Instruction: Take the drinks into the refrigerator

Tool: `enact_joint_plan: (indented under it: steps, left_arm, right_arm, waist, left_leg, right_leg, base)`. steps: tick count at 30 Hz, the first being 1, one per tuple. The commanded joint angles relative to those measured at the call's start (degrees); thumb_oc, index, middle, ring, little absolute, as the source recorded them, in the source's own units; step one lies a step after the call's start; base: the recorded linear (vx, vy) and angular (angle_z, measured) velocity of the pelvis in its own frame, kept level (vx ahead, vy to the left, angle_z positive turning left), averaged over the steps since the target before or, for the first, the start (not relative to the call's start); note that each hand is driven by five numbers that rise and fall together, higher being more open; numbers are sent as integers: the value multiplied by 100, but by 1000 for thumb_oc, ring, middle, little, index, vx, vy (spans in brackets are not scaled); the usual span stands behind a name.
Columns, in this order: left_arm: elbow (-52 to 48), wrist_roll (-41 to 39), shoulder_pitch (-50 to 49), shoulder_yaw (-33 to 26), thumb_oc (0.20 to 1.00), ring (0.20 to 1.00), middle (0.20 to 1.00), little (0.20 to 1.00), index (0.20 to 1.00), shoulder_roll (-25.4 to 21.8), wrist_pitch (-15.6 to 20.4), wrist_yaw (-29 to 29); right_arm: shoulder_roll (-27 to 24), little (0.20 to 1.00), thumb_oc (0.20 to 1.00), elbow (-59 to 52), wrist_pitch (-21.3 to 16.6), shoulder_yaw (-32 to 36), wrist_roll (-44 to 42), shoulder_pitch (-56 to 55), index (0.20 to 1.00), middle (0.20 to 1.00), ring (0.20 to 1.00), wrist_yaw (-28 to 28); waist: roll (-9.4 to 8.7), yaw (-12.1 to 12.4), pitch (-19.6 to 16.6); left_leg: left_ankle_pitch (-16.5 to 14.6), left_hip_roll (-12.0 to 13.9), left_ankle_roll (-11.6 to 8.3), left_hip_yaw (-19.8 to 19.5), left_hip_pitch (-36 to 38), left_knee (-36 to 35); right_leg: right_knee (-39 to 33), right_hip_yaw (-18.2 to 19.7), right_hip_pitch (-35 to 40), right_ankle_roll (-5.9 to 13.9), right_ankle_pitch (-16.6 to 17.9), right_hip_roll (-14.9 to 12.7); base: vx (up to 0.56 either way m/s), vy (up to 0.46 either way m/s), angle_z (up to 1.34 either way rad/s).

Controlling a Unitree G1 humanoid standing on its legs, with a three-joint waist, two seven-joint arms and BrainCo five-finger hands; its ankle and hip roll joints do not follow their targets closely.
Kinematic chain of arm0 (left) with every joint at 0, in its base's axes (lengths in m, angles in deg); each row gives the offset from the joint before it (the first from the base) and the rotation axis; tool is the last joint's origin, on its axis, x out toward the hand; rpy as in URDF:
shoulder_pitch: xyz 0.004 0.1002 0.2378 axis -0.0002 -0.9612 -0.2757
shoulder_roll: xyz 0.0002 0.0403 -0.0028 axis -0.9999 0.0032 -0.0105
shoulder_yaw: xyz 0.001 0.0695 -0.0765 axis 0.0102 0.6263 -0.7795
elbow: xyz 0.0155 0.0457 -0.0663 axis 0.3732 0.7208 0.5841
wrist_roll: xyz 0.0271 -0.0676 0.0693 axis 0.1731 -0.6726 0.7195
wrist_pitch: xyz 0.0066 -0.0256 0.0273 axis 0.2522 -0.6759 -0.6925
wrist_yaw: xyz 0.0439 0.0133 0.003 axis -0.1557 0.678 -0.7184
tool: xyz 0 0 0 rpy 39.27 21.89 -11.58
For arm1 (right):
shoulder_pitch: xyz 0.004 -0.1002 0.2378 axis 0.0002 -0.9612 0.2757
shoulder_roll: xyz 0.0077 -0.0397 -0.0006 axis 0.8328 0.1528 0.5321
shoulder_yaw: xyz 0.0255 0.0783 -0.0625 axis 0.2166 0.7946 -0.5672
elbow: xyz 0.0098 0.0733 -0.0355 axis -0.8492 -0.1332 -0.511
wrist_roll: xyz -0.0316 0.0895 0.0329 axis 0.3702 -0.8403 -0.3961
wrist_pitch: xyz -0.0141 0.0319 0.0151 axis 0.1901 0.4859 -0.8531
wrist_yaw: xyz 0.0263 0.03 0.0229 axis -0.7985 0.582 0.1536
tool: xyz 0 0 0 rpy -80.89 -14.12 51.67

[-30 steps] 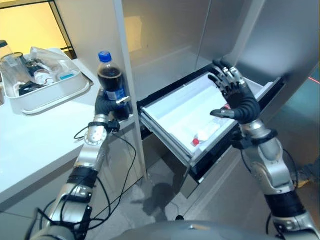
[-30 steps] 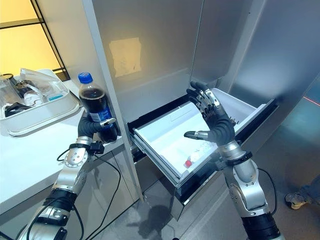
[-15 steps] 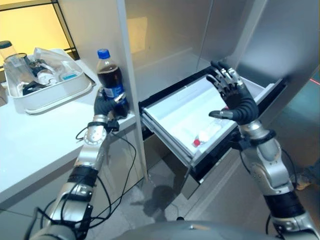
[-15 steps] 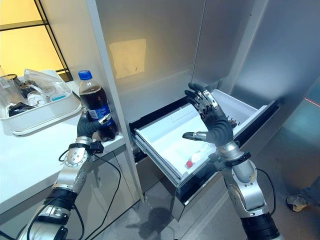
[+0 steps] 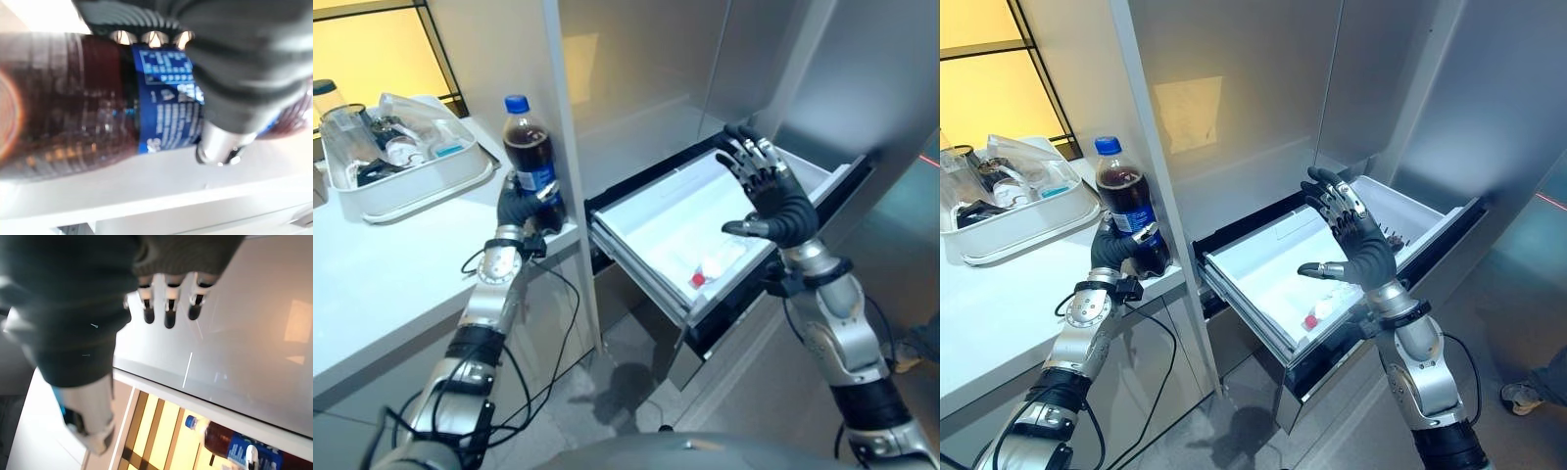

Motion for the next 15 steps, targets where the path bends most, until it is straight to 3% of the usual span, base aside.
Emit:
enact_joint_plan:
  steps: [1,10,14,15]
  left_arm:
    - [-27,-177,266,323,200,200,200,200,200,218,136,332]
    - [-955,-843,-221,-141,200,200,200,200,200,140,249,496]
    - [-1361,-1608,-531,-334,200,200,200,200,200,322,247,696]
    - [-1625,-2262,-695,-391,200,200,200,200,200,495,184,845]
  right_arm:
    - [156,1000,1000,-523,-171,353,-109,179,1000,1000,1000,-37]
    - [187,1000,1000,-35,-104,407,-69,189,1000,1000,1000,-151]
    - [229,1000,1000,184,-27,427,-132,151,1000,1000,1000,-188]
    - [246,1000,1000,284,27,429,-144,126,1000,1000,1000,-248]
  waist:
    - [4,58,148]
    - [4,160,155]
    - [0,206,173]
    - [16,222,184]
  left_leg:
    - [-480,-36,85,-136,199,10]
    - [-481,-50,99,-148,189,10]
    - [-475,-56,107,-157,174,10]
    - [-539,-49,116,-174,208,10]
  right_leg:
    - [713,-155,48,508,-408,-169]
    - [737,-175,25,507,-409,-187]
    - [732,-191,29,507,-403,-196]
    - [722,-195,61,516,-449,-192]
  base:
    - [0,0,0]
    - [-2,2,-1]
    - [0,0,0]
    - [0,0,0]
